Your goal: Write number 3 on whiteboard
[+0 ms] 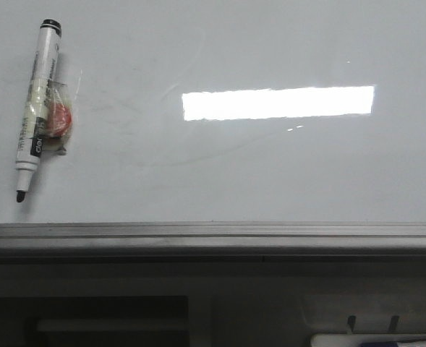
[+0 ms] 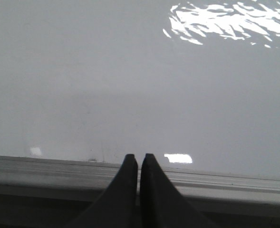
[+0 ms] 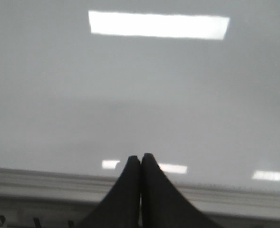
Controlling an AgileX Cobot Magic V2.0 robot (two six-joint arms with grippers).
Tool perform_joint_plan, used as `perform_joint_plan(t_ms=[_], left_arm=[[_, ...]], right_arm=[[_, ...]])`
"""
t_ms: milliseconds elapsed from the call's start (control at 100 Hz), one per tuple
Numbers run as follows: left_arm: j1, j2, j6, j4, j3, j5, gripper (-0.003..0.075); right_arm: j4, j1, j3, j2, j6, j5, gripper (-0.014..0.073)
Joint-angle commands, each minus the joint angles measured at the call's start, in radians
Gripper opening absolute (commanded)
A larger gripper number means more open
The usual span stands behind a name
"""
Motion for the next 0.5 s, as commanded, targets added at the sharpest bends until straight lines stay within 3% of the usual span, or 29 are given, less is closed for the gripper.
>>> perform_joint_plan(t_ms=[0,490], left_arm=[[-0.006,-0.024,-0.007,-0.015,0.011,-0.108,-0.002],[-0.005,-0.024,-0.007,-0.017,0.009,-0.199,-0.0021]], right_arm=[[0.002,-0.004,0.032,-0.015,-0.004,-0.135,-0.0062],[0.002,-0.004,0.032,-0.015,-0.004,-0.181,-0.0061]])
